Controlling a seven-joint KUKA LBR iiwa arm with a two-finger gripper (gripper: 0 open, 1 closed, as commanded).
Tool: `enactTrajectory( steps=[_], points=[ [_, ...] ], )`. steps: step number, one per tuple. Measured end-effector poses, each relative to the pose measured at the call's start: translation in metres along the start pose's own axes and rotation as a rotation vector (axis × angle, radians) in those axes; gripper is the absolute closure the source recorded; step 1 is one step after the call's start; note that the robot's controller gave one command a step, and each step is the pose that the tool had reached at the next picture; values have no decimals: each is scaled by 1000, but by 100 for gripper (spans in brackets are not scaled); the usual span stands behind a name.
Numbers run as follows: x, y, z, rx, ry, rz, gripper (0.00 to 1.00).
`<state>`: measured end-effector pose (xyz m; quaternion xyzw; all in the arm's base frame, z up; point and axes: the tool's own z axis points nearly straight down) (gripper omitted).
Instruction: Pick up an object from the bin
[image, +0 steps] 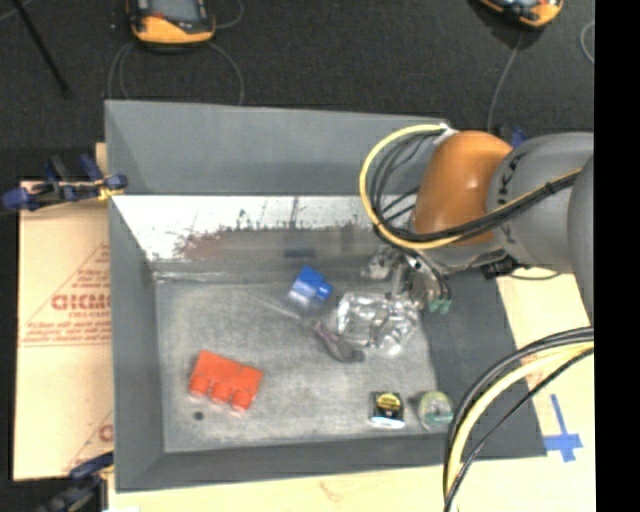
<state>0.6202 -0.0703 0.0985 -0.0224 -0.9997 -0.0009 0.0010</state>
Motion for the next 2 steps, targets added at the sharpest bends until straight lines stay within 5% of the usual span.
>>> enactTrajectory(
  steps=[1, 2],
  points=[
    [-1, -1, -5, 2, -5, -2, 100],
    [5, 1, -130, 2, -11, 10, 100]
  ],
)
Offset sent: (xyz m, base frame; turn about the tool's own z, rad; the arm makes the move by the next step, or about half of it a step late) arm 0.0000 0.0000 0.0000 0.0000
